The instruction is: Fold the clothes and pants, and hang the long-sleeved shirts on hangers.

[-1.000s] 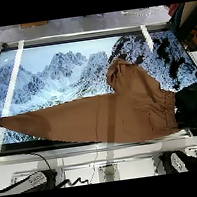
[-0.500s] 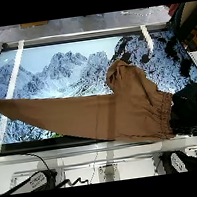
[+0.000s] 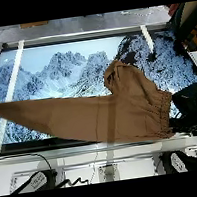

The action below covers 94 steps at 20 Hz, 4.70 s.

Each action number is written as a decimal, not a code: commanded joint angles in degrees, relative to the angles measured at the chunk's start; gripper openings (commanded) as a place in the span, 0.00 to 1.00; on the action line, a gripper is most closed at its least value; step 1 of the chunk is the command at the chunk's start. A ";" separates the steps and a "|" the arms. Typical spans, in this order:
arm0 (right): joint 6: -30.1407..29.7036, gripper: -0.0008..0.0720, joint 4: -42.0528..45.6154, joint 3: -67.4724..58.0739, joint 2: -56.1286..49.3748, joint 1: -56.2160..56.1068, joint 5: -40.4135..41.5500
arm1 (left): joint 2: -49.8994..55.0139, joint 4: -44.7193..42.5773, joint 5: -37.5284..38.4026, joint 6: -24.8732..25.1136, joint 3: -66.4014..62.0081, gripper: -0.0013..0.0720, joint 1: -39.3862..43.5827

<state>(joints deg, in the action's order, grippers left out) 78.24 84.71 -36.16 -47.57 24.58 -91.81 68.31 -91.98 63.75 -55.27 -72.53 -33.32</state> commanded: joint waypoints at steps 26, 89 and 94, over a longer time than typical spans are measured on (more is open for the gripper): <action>0.15 0.97 -2.71 -0.13 0.02 0.02 6.29 | 7.63 -21.73 -3.78 -0.04 16.37 0.96 -6.62; 6.64 0.04 -27.36 -79.34 -46.21 -45.77 43.91 | 5.51 16.63 -11.91 -20.20 7.43 0.77 31.78; 7.28 0.04 -27.54 -78.29 -49.83 -47.04 51.71 | 8.35 17.84 -11.89 -20.39 7.43 0.77 31.93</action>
<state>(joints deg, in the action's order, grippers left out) 84.97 57.52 -115.13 -95.61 -21.80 -46.39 75.33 -75.22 51.94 -75.59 -65.06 -1.80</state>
